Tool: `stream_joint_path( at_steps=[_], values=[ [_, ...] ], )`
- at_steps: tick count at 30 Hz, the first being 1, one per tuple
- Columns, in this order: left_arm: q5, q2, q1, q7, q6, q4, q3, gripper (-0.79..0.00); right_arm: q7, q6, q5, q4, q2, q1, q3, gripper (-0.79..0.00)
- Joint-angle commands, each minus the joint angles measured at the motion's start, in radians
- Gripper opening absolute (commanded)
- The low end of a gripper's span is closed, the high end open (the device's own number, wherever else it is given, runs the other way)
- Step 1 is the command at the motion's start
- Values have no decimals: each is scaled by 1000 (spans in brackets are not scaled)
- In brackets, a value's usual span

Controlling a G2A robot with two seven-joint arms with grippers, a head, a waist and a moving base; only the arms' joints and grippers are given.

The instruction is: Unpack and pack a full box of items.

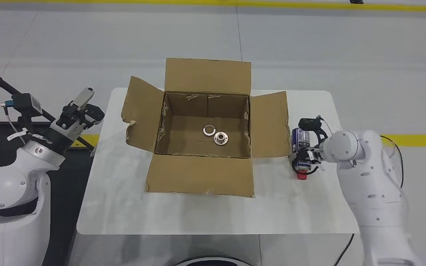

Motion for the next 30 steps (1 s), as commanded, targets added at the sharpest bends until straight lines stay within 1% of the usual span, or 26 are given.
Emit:
stream_joint_path(
  at_steps=[1, 2, 6, 16, 23, 30],
  values=[
    [0, 0, 0, 0, 0, 0, 0, 0, -1, -9, 20, 11, 1, 6, 5, -468],
    [0, 0, 0, 0, 0, 0, 0, 0, -1, -12, 24, 18, 2, 10, 7, -557],
    [0, 0, 0, 0, 0, 0, 0, 0, -2, -23, 56, 30, 7, 25, 25, -779],
    [0, 0, 0, 0, 0, 0, 0, 0, 8, -56, 135, 24, 23, 64, 69, -785],
    [0, 0, 0, 0, 0, 0, 0, 0, -14, -62, 160, 35, 39, 96, 115, -785],
    [0, 0, 0, 0, 0, 0, 0, 0, -28, -77, 188, -14, 58, 154, 166, -785]
  ],
)
